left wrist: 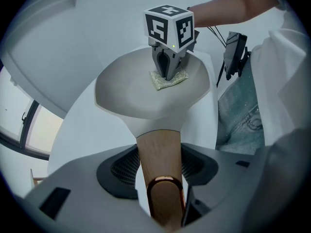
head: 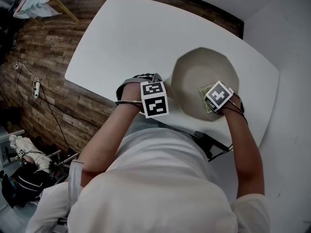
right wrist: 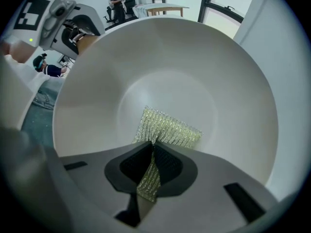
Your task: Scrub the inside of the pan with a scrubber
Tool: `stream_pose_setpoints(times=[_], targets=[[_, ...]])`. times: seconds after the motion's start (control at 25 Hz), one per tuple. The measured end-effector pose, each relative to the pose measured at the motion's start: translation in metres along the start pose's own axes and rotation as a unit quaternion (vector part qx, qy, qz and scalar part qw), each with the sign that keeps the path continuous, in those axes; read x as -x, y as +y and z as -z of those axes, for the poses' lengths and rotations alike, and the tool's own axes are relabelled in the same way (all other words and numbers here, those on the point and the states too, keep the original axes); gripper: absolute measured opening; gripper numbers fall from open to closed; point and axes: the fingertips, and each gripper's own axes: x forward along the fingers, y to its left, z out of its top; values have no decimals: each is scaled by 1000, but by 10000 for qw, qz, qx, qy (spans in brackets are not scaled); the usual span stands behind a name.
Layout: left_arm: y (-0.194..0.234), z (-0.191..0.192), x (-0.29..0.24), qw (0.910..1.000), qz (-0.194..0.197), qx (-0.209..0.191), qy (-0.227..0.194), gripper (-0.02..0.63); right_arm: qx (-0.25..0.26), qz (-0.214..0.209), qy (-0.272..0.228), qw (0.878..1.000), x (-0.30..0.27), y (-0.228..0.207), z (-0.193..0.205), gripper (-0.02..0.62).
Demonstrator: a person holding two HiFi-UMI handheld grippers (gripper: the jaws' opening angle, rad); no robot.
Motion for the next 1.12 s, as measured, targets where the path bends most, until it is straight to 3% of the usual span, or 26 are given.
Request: stream_pose_setpoints(times=[0.4, 0.64, 1.12], targets=[[1, 0, -1, 10000, 10, -5, -28, 241, 225, -789, -665, 9944, -3, 35, -23, 37], [-1, -1, -1, 10000, -1, -21, -12, 241, 948, -669, -1155, 9865, -4, 53, -50, 37], [-1, 0, -1, 10000, -7, -44, 20, 241, 930, -562, -1365, 9847, -5, 50, -79, 37]])
